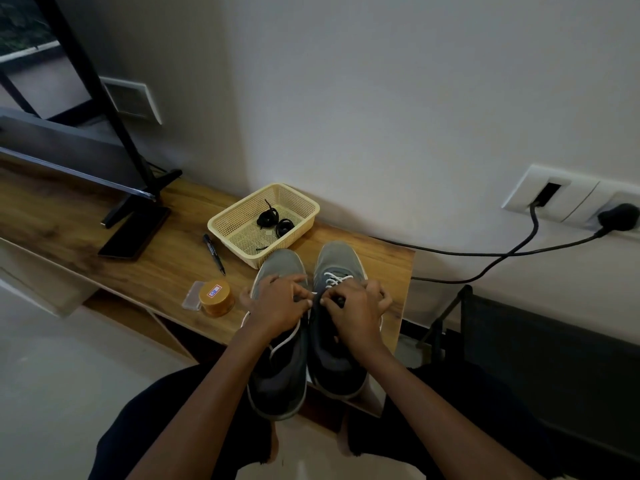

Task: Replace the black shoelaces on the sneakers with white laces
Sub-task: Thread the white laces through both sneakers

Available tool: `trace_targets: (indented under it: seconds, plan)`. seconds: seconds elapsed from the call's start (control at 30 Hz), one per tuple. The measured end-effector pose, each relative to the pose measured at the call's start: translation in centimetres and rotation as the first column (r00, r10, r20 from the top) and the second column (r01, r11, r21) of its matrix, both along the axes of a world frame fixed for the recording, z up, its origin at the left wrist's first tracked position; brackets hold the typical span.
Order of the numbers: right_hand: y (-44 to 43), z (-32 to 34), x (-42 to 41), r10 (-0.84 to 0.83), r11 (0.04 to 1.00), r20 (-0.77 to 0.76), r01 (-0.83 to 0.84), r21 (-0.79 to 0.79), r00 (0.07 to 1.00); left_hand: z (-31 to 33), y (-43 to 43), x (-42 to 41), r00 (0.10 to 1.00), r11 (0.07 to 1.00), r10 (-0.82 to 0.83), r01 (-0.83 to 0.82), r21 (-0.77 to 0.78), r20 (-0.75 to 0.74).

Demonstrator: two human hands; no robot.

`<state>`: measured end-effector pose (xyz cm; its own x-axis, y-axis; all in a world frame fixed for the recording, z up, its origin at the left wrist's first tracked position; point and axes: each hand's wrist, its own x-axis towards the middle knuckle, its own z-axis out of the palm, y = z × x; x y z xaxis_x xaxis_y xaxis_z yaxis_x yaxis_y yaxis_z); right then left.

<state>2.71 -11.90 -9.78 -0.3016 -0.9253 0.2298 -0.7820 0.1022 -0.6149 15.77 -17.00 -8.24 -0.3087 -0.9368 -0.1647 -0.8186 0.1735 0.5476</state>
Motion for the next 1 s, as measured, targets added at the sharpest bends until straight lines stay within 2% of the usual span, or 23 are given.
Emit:
trace_targets:
  seconds: [0.1, 0.17, 0.23, 0.43, 0.6, 0.7, 0.8, 0.9, 1.0]
  plan:
    - [0.0, 0.0, -0.1, 0.045, 0.999, -0.088, -0.047, -0.025, 0.995, 0.3, 0.4, -0.1, 0.995, 0.999, 0.041, -0.039, -0.026, 0.089]
    - [-0.1, 0.0, 0.0, 0.055, 0.998, -0.120, -0.060, -0.035, 0.991, 0.0, 0.2, -0.2, 0.998, 1.000, 0.016, -0.016, -0.012, 0.059]
    - [-0.3, -0.1, 0.0, 0.069, 0.997, -0.110, -0.073, -0.028, 0.991, -0.3, 0.1, -0.2, 1.000, 0.999, 0.003, -0.004, 0.038, 0.014]
    - [-0.8, -0.4, -0.6, 0.148, 0.988, -0.118, -0.153, -0.037, 0.982, -1.6, -0.9, 0.1, 0.998, 0.993, -0.053, 0.050, 0.105, 0.022]
    - [-1.4, 0.0, -1.1, 0.201, 0.979, -0.096, -0.197, 0.053, 0.975, -0.7, -0.5, -0.1, 0.996, 0.990, -0.058, 0.050, 0.135, 0.060]
    - [-1.5, 0.5, -1.6, 0.201, 0.977, -0.098, -0.191, 0.099, 0.975, -0.2, -0.5, -0.2, 0.998, 0.997, 0.002, -0.007, 0.079, 0.065]
    - [-1.5, 0.8, -2.0, 0.214, 0.973, -0.189, -0.193, 0.124, 0.958, 0.1, -0.5, -0.1, 0.999, 0.999, 0.010, -0.008, -0.046, 0.044]
    - [-1.6, 0.8, -2.2, 0.251, 0.962, -0.249, -0.213, 0.168, 0.935, 0.2, -0.6, 0.1, 1.000, 1.000, 0.002, -0.002, -0.010, -0.006]
    - [-1.6, 0.9, -2.2, 0.273, 0.954, -0.212, -0.237, 0.184, 0.938, 0.2, -0.6, 0.1, 0.999, 1.000, -0.012, 0.011, -0.024, -0.030]
